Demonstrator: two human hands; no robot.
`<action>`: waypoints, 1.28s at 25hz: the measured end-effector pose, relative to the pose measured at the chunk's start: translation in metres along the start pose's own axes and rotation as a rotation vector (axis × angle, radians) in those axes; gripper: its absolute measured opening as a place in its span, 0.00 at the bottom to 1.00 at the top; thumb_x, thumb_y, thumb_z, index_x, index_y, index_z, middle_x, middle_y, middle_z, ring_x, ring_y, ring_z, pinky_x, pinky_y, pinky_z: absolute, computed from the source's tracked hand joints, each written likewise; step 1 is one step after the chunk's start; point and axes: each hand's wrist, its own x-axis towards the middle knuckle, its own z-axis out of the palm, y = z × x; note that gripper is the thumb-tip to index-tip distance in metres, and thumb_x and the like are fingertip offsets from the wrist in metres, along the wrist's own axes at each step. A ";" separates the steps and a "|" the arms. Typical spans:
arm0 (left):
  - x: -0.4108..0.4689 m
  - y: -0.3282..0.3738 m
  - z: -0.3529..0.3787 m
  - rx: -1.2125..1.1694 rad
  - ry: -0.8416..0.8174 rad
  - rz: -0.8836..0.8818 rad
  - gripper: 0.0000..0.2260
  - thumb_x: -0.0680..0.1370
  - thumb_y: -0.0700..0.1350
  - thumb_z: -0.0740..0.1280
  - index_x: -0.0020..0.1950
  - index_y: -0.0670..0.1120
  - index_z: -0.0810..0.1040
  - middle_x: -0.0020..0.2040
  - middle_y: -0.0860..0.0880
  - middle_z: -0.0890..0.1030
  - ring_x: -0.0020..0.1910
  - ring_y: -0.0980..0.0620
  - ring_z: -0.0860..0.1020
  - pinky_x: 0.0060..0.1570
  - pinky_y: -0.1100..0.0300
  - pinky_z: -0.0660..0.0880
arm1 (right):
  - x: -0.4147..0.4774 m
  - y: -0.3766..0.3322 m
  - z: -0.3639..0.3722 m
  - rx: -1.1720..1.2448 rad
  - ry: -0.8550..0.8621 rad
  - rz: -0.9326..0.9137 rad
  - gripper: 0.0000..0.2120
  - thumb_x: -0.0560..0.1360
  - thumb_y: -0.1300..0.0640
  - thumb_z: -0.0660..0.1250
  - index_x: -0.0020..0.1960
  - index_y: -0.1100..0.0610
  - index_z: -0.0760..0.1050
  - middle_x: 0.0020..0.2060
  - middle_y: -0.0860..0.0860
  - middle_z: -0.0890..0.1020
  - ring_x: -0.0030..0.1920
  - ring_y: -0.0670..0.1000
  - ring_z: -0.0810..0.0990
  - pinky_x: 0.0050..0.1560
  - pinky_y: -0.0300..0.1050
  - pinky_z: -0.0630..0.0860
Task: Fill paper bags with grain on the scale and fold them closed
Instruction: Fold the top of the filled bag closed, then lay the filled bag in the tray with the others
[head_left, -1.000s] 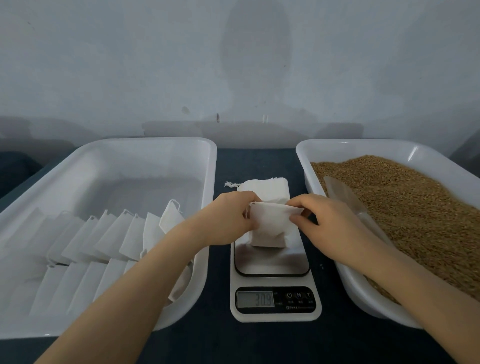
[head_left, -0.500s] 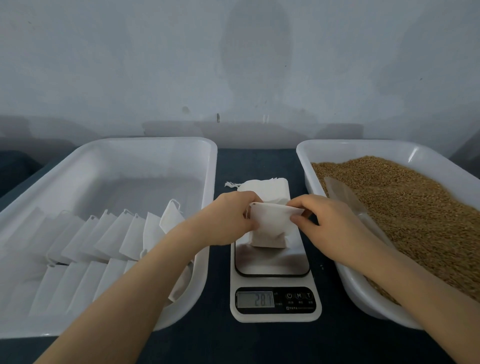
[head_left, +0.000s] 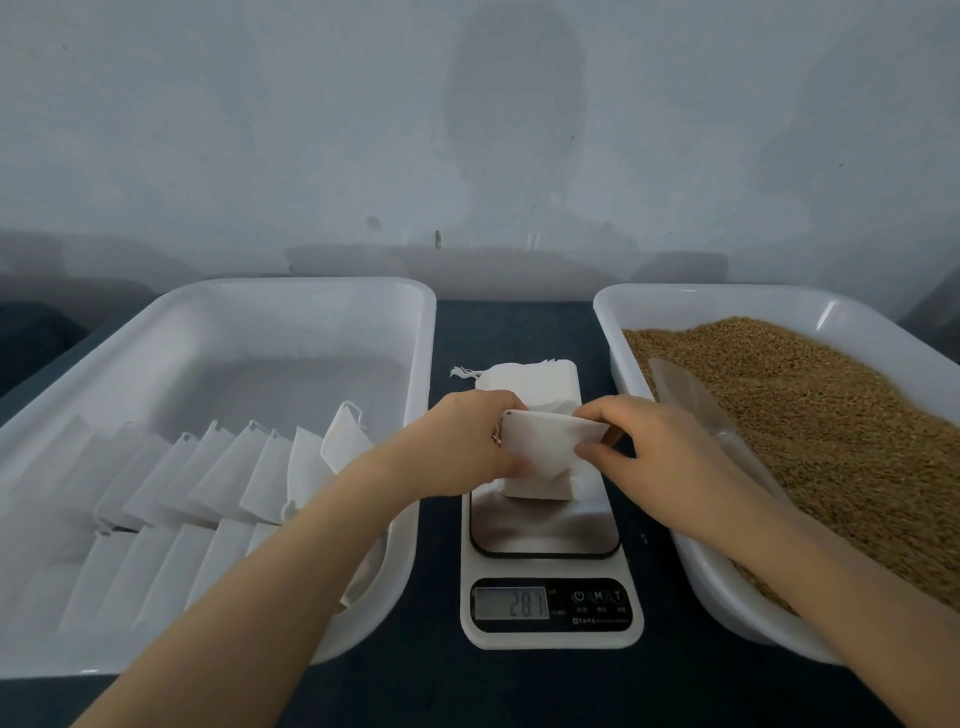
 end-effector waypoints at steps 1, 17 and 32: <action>0.000 0.002 0.002 -0.020 -0.003 0.003 0.14 0.72 0.49 0.73 0.55 0.55 0.75 0.44 0.60 0.75 0.41 0.61 0.75 0.34 0.74 0.67 | 0.000 -0.001 0.000 0.019 -0.016 -0.006 0.08 0.74 0.56 0.69 0.52 0.49 0.79 0.42 0.40 0.79 0.44 0.38 0.76 0.44 0.27 0.70; -0.007 0.016 -0.008 -0.240 0.042 0.016 0.17 0.75 0.49 0.70 0.28 0.46 0.73 0.28 0.49 0.71 0.30 0.53 0.68 0.34 0.59 0.68 | 0.001 -0.009 -0.009 0.123 0.011 0.075 0.04 0.71 0.55 0.72 0.44 0.55 0.80 0.36 0.47 0.83 0.38 0.41 0.80 0.38 0.35 0.74; -0.049 -0.119 -0.135 -0.676 0.732 -0.427 0.09 0.73 0.36 0.72 0.51 0.35 0.78 0.47 0.41 0.82 0.40 0.46 0.81 0.36 0.58 0.81 | 0.006 -0.012 -0.007 0.265 0.014 0.011 0.11 0.75 0.60 0.67 0.48 0.42 0.77 0.38 0.42 0.84 0.39 0.36 0.81 0.44 0.28 0.75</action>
